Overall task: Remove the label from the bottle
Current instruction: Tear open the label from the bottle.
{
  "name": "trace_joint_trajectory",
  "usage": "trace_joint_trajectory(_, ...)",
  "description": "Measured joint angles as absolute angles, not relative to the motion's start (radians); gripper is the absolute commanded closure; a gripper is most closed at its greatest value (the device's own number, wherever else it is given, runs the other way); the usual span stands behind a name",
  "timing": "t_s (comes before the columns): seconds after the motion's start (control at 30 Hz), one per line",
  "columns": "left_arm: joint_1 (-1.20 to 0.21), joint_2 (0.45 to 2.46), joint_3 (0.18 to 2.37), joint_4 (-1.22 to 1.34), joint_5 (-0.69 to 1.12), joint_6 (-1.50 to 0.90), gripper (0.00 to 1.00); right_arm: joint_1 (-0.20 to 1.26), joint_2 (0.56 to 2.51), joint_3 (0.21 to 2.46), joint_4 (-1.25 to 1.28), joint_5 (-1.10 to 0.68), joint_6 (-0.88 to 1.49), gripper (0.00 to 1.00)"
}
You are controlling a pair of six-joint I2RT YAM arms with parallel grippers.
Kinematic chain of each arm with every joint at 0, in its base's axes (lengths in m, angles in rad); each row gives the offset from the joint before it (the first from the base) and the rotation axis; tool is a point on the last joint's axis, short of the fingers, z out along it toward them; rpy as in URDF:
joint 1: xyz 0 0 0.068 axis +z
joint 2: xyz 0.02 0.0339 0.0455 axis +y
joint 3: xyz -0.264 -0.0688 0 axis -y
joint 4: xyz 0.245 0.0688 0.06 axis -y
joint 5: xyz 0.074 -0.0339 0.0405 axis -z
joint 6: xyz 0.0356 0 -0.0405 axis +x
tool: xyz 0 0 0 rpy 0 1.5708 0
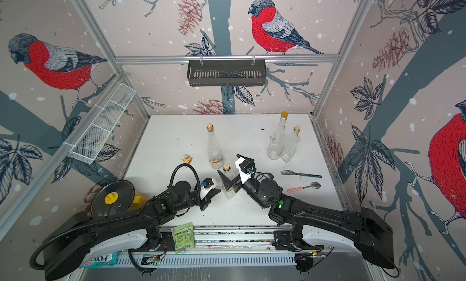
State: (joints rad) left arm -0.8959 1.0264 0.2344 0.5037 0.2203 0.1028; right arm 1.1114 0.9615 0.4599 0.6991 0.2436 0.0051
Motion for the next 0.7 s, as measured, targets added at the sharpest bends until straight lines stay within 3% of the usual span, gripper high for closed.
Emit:
trace_joint_trajectory(0.23,-0.895,1.012,0.233,0.489,0.178,0.078,1.00,1.026,0.943,0.494,0.587,-0.027,-0.024,0.01)
trace_joint_trajectory(0.4,-0.895,1.001,0.232,0.484,0.152,0.075,1.00,0.999,0.961,0.504,0.556,-0.093,-0.033,0.01)
trace_joint_trajectory(0.7,-0.895,0.999,0.232,0.473,0.128,0.059,1.00,0.926,1.024,0.519,0.555,-0.189,-0.032,0.16)
